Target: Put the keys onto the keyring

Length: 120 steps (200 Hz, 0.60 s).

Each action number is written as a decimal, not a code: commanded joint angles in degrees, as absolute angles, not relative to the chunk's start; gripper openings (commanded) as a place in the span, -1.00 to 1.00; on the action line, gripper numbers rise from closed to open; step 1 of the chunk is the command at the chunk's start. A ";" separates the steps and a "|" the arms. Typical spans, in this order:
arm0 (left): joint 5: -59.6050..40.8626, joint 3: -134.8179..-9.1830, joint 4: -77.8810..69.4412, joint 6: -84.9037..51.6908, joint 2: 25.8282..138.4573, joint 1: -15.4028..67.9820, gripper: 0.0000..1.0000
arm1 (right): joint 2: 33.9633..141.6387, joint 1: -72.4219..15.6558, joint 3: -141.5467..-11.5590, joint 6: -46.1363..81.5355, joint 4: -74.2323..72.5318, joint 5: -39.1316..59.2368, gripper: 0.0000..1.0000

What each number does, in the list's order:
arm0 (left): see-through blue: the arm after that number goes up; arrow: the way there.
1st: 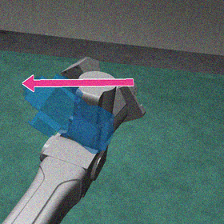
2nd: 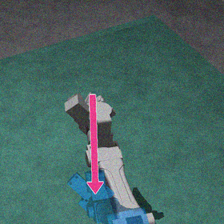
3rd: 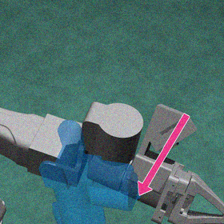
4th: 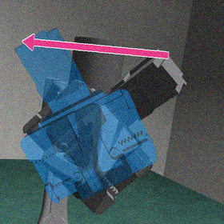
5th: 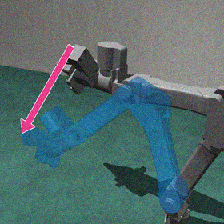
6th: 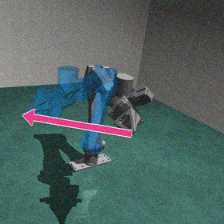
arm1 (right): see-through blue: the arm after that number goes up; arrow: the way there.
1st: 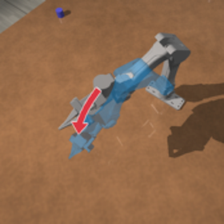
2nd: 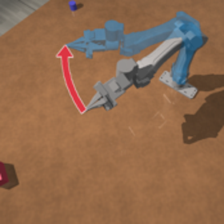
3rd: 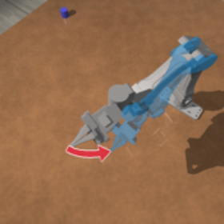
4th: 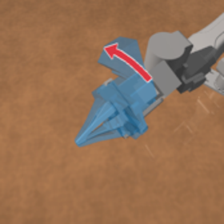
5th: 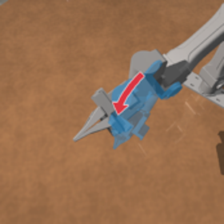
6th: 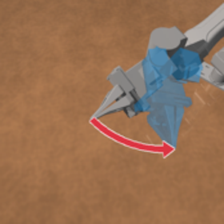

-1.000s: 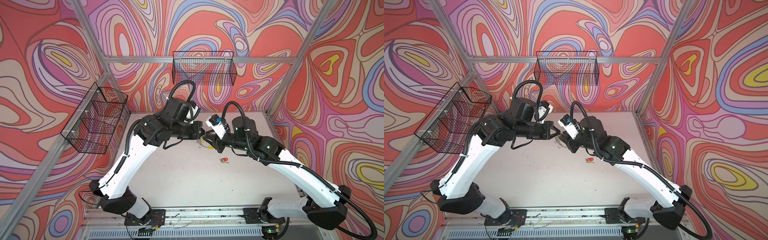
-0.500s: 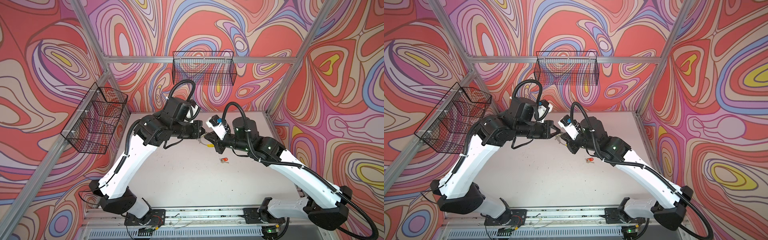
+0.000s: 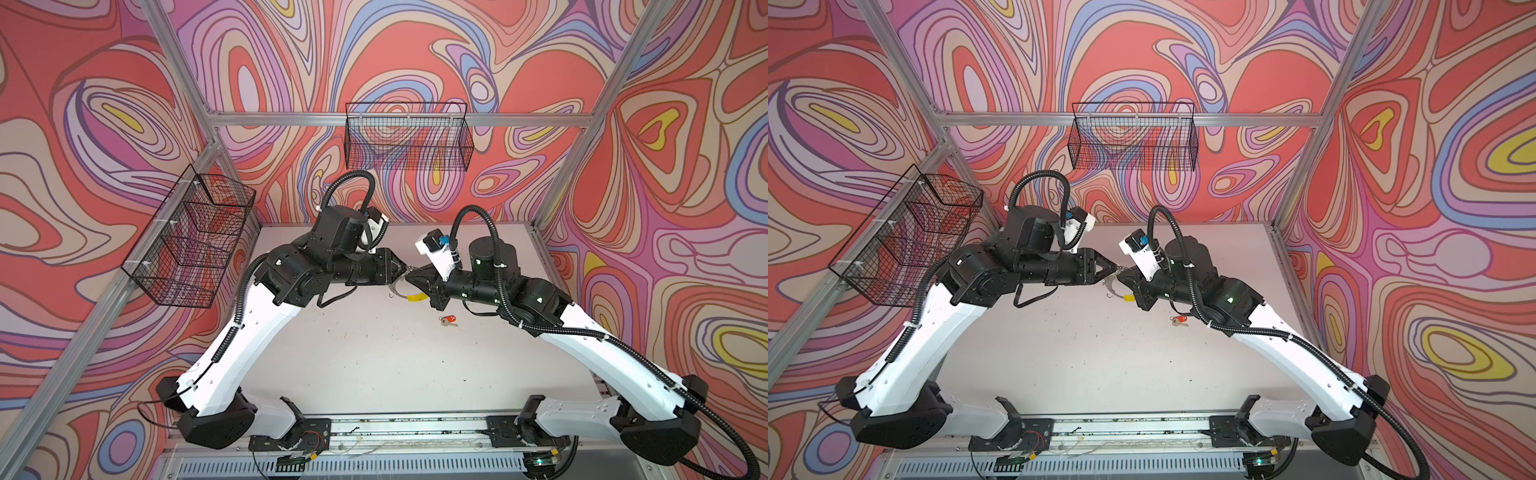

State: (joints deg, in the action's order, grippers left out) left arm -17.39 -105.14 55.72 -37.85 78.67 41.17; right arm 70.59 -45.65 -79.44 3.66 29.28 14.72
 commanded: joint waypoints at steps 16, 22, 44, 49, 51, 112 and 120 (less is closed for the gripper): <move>-19.56 -96.99 44.48 -40.29 72.14 40.80 -0.20 | 69.43 -45.23 -78.34 14.14 22.24 14.83 -1.00; -19.18 -95.57 42.78 -40.55 71.16 40.81 -0.17 | 69.32 -45.26 -78.10 15.45 21.96 14.08 -1.00; -18.88 -91.01 37.12 -41.69 68.47 40.78 -0.10 | 68.75 -45.21 -76.59 17.71 20.33 12.11 -1.00; -18.85 -90.27 36.24 -41.75 68.11 40.78 -0.09 | 68.73 -45.26 -76.40 17.71 20.31 11.77 -1.00; -18.84 -90.09 35.91 -41.75 68.00 40.78 -0.09 | 68.73 -45.22 -76.38 17.83 20.30 11.53 -1.00; -15.23 -88.19 32.71 -39.75 67.35 40.78 -0.17 | 70.31 -45.27 -76.64 18.50 20.64 9.82 -1.00; -15.51 -88.62 33.08 -39.64 67.91 40.78 -0.20 | 70.31 -45.32 -76.68 18.63 20.35 10.08 -1.00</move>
